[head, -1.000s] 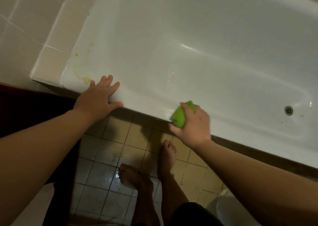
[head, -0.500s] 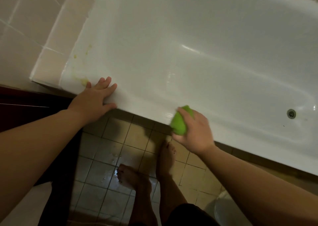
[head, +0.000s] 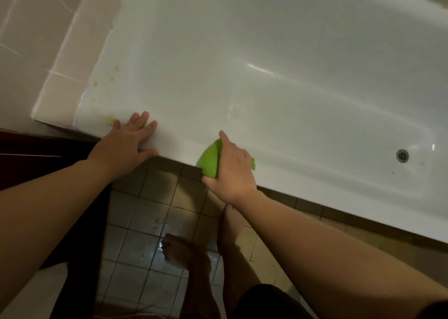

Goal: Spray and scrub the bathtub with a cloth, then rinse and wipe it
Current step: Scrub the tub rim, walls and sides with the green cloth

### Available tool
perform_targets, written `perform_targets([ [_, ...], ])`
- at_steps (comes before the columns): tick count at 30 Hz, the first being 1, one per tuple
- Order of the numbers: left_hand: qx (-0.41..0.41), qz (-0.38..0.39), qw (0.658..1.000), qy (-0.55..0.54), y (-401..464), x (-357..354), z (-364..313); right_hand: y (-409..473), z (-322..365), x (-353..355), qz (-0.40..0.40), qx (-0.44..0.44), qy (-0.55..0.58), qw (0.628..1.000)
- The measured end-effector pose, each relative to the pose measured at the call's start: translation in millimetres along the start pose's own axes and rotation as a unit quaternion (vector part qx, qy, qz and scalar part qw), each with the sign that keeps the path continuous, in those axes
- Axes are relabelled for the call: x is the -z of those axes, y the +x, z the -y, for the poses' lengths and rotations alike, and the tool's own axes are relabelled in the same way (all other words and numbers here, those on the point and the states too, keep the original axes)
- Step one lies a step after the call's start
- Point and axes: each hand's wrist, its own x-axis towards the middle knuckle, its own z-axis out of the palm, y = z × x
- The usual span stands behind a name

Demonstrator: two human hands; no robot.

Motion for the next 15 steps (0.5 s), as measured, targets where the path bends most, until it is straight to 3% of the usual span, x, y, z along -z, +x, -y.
perform_targets([
  [4, -0.004, -0.002, 1.0, 0.013, -1.0, -2.4, 0.1, -15.5, -42.7, 11.3, 0.012, 0.075, -0.085, 0.993],
  [8, -0.008, -0.001, 1.0, 0.018, -1.5, -4.9, 1.2, -33.7, -81.9, 13.0, -0.061, 0.065, -0.146, 0.985],
  [15, -0.013, -0.008, 1.0, 0.026, -2.0, -12.1, 1.5, -18.4, -67.3, -1.6, -0.119, 0.072, -0.157, 0.978],
])
